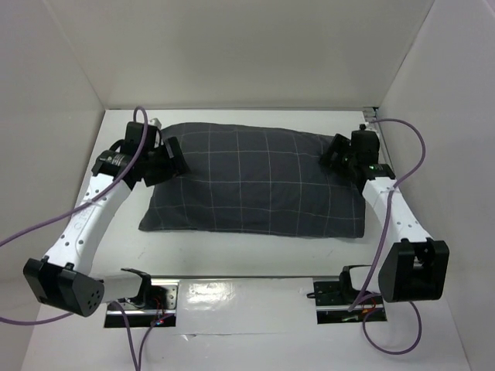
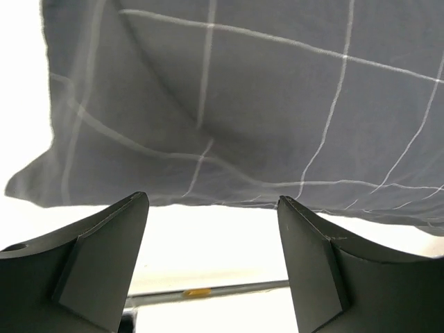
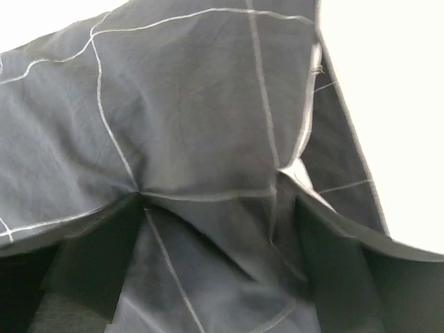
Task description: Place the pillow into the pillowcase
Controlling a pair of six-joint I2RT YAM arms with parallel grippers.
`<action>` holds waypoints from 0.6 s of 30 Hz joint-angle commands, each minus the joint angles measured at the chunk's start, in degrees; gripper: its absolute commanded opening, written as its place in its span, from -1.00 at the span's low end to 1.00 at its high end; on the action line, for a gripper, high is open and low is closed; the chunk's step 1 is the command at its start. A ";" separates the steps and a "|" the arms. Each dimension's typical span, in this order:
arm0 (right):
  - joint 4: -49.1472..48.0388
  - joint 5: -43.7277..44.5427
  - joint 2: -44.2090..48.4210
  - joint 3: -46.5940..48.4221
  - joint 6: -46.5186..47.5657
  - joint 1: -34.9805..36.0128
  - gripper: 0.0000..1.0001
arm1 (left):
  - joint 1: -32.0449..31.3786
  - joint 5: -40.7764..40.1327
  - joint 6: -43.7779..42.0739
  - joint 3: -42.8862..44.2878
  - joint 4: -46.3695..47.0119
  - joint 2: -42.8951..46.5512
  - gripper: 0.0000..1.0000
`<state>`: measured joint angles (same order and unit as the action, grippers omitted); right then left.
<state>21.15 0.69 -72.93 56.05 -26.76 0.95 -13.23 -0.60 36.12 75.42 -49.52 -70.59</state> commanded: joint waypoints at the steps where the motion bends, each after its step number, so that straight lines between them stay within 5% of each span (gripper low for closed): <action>1: 4.77 8.96 5.24 4.94 1.28 1.77 0.99 | -0.21 3.85 0.00 -0.18 5.82 -2.44 0.75; 7: 4.17 7.85 7.19 8.72 1.28 7.38 0.99 | -0.74 3.33 0.00 -2.12 9.96 -6.49 0.75; 14: 0.22 8.80 -6.51 5.39 1.72 15.75 0.99 | -1.27 3.58 0.00 -7.47 14.80 -12.81 0.70; 18: 4.77 9.33 -10.92 9.76 0.84 16.62 0.99 | -2.66 2.90 -2.90 -3.36 10.42 -12.75 0.59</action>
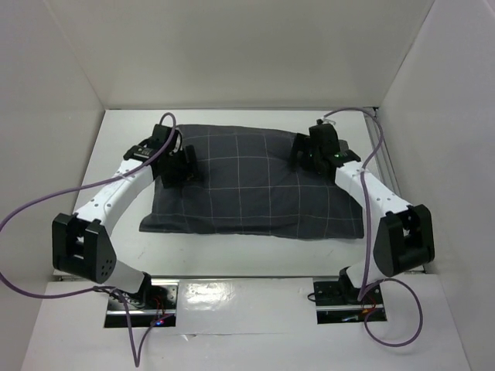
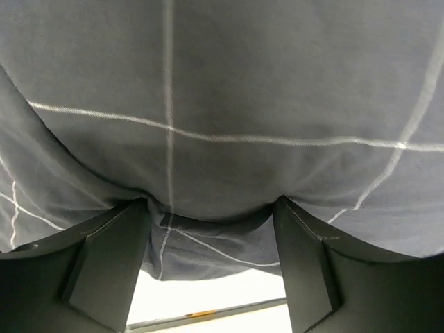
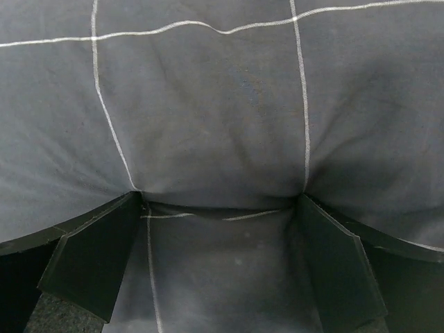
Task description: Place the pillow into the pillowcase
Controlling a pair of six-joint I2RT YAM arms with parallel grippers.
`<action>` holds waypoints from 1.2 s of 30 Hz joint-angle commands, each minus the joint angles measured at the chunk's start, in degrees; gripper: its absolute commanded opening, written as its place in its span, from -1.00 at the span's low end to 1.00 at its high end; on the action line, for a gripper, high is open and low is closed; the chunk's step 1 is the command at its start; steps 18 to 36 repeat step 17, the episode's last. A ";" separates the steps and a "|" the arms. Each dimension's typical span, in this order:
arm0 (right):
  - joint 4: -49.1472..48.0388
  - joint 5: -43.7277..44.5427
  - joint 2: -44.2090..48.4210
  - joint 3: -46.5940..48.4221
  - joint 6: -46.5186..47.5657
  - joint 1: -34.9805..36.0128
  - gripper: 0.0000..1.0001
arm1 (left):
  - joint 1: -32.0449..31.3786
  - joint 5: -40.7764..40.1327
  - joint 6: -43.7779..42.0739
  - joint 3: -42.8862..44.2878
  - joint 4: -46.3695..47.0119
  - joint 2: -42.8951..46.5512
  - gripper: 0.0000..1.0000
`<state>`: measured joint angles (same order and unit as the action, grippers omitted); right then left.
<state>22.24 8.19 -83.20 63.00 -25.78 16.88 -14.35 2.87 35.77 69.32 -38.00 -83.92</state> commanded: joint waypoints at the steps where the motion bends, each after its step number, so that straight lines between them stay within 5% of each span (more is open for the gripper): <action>1: 4.73 3.14 1.09 6.57 -0.15 1.56 0.99 | -1.56 -1.46 -3.42 5.71 -2.24 1.99 0.65; 6: 12.38 17.37 5.50 18.46 0.56 7.01 0.99 | -2.09 -1.47 -6.68 17.15 -7.17 9.99 0.95; 12: 16.96 27.05 10.59 21.11 -0.06 8.07 0.99 | -2.61 -0.41 -7.29 19.90 -6.74 19.13 0.95; 17: 15.03 26.45 17.96 16.11 0.73 8.08 0.99 | -2.61 -1.64 -6.50 14.02 -3.14 25.11 0.95; 36: 15.03 26.45 17.96 16.11 0.73 8.08 0.99 | -2.61 -1.64 -6.50 14.02 -3.14 25.11 0.95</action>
